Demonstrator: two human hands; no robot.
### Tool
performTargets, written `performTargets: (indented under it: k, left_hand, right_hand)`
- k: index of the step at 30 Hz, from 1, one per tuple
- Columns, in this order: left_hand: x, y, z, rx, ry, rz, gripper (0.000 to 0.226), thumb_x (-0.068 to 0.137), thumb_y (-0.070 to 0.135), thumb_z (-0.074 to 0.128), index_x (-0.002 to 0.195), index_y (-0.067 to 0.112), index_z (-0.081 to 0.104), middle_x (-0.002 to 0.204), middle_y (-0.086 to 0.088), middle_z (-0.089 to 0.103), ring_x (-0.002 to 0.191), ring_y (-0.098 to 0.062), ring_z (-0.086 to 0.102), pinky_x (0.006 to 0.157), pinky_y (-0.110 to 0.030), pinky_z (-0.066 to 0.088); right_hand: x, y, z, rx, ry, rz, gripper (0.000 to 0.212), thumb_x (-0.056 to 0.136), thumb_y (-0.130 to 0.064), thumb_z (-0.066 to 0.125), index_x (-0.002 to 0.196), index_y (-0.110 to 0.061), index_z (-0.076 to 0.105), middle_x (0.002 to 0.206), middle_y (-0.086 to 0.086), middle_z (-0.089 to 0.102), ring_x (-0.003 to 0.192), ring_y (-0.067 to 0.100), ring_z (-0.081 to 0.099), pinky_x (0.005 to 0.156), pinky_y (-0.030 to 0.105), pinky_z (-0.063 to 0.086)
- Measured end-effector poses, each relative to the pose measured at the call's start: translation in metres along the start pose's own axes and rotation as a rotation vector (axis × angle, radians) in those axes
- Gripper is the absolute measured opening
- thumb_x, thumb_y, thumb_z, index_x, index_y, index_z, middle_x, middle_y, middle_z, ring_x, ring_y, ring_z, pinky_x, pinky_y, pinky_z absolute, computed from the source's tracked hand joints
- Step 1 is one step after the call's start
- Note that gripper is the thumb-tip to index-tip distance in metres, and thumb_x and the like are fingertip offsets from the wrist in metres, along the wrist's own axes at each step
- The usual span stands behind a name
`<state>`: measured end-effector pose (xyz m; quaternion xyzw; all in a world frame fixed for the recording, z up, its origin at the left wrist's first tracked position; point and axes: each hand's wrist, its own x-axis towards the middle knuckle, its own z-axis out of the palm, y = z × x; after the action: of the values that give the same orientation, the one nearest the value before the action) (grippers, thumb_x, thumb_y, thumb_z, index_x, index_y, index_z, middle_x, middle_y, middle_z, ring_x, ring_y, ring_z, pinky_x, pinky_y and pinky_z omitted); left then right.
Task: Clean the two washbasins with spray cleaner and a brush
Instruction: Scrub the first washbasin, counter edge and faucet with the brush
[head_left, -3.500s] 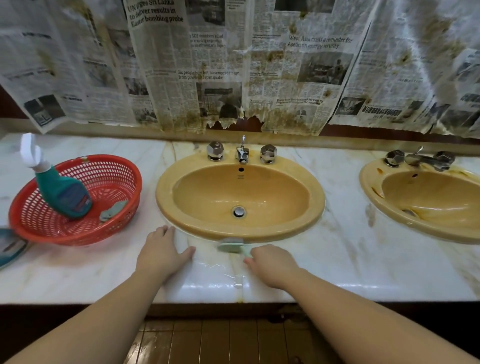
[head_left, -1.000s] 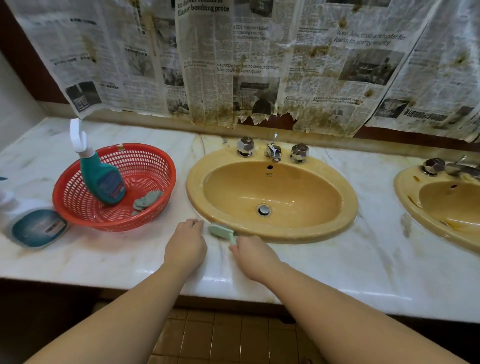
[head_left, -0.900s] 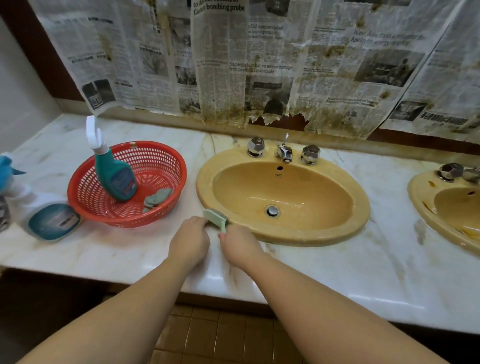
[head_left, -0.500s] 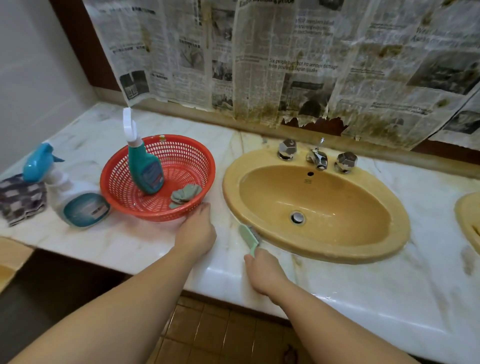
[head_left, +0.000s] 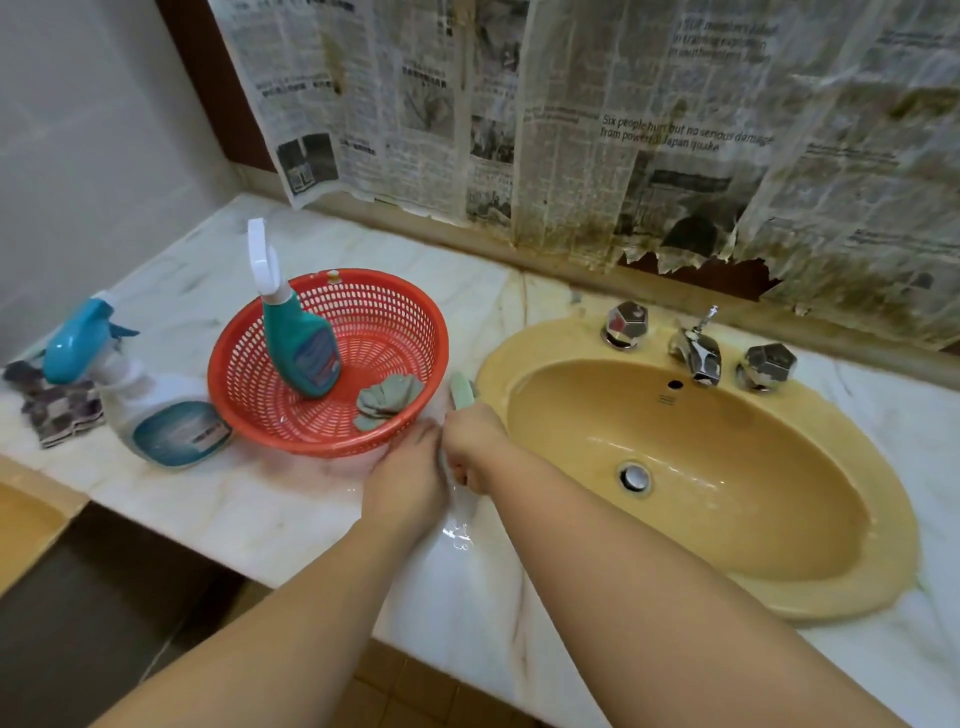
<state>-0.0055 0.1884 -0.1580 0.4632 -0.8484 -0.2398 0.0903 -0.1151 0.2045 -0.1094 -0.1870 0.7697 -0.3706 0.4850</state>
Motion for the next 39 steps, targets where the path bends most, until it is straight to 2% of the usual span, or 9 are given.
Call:
performTargets:
  k: [2, 6, 11, 16, 21, 24, 26, 30, 39]
  left_hand:
    - [0.002, 0.0, 0.002, 0.052, -0.027, -0.014, 0.065, 0.086, 0.023, 0.063, 0.148, 0.021, 0.045, 0.157, 0.005, 0.042, 0.142, -0.016, 0.041, 0.113, -0.035, 0.04]
    - [0.007, 0.0, 0.006, 0.029, -0.017, -0.041, 0.059, 0.097, 0.019, 0.048, 0.155, 0.018, 0.038, 0.163, 0.002, 0.034, 0.149, -0.015, 0.031, 0.12, -0.032, 0.029]
    - [0.002, 0.006, 0.002, 0.002, 0.003, -0.02, 0.045, 0.086, 0.024, 0.06, 0.13, 0.023, 0.057, 0.143, 0.005, 0.053, 0.131, -0.018, 0.05, 0.101, -0.035, 0.044]
    - [0.002, 0.014, 0.0, -0.025, 0.025, -0.039, 0.027, 0.093, 0.023, 0.048, 0.116, 0.022, 0.062, 0.119, 0.0, 0.065, 0.113, -0.024, 0.059, 0.089, -0.038, 0.049]
    - [0.014, 0.033, -0.001, -0.131, 0.021, -0.048, 0.044, 0.098, 0.033, 0.052, 0.138, 0.016, 0.057, 0.135, -0.004, 0.062, 0.124, -0.024, 0.057, 0.102, -0.036, 0.045]
    - [0.033, 0.046, 0.003, -0.134, -0.003, -0.031, 0.05, 0.092, 0.037, 0.061, 0.136, 0.014, 0.055, 0.132, -0.008, 0.059, 0.125, -0.026, 0.053, 0.105, -0.037, 0.042]
    - [0.048, 0.057, 0.006, -0.062, -0.021, -0.055, 0.059, 0.088, 0.043, 0.063, 0.137, 0.014, 0.05, 0.133, -0.01, 0.055, 0.127, -0.03, 0.049, 0.109, -0.042, 0.041]
    - [0.077, 0.083, 0.01, 0.092, -0.054, -0.048, 0.065, 0.087, 0.049, 0.065, 0.138, 0.013, 0.046, 0.136, -0.011, 0.05, 0.128, -0.033, 0.048, 0.107, -0.044, 0.041]
    - [0.124, 0.122, 0.023, 0.137, -0.069, 0.002, 0.059, 0.093, 0.044, 0.064, 0.138, 0.012, 0.044, 0.141, -0.007, 0.046, 0.13, -0.029, 0.043, 0.103, -0.044, 0.043]
  right_hand:
    - [-0.016, 0.019, 0.0, -0.003, -0.034, 0.047, 0.028, 0.099, -0.021, 0.049, 0.12, -0.005, 0.06, 0.077, 0.009, 0.052, 0.059, 0.022, 0.051, 0.056, 0.029, 0.046]
    - [-0.047, 0.052, 0.004, 0.066, 0.022, 0.164, 0.028, 0.103, -0.031, 0.039, 0.091, -0.01, 0.052, 0.062, 0.009, 0.046, 0.038, 0.017, 0.039, 0.044, 0.016, 0.027]
    - [0.004, 0.012, 0.004, 0.195, 0.031, 0.084, 0.036, 0.104, -0.023, 0.043, 0.071, -0.009, 0.047, 0.048, 0.012, 0.042, 0.033, 0.016, 0.037, 0.041, 0.018, 0.025]
    - [0.032, -0.024, -0.014, 0.302, 0.038, 0.091, 0.025, 0.087, 0.003, 0.036, 0.072, -0.015, 0.046, 0.058, 0.008, 0.037, 0.034, 0.012, 0.025, 0.038, 0.015, 0.02]
    - [0.018, -0.019, -0.053, 0.037, 0.089, 0.031, 0.02, 0.087, -0.018, 0.05, 0.07, -0.01, 0.057, 0.051, 0.012, 0.049, 0.039, 0.021, 0.044, 0.043, 0.025, 0.034]
    - [0.013, -0.018, -0.095, -0.207, 0.264, -0.091, 0.034, 0.096, -0.03, 0.047, 0.099, -0.003, 0.068, 0.088, 0.019, 0.069, 0.079, 0.037, 0.067, 0.066, 0.039, 0.051]
    - [0.011, -0.02, -0.131, -0.354, 0.378, -0.129, 0.037, 0.102, -0.033, 0.044, 0.112, -0.003, 0.063, 0.108, 0.018, 0.068, 0.099, 0.038, 0.064, 0.075, 0.038, 0.049]
    - [0.012, -0.025, -0.202, -0.463, 0.556, -0.17, 0.031, 0.106, -0.03, 0.041, 0.108, -0.007, 0.061, 0.095, 0.012, 0.066, 0.075, 0.027, 0.059, 0.056, 0.032, 0.039]
    - [0.022, -0.027, -0.24, -0.673, 0.542, -0.145, 0.025, 0.106, -0.029, 0.041, 0.1, -0.012, 0.058, 0.076, 0.001, 0.046, 0.078, 0.027, 0.054, 0.06, 0.031, 0.039]
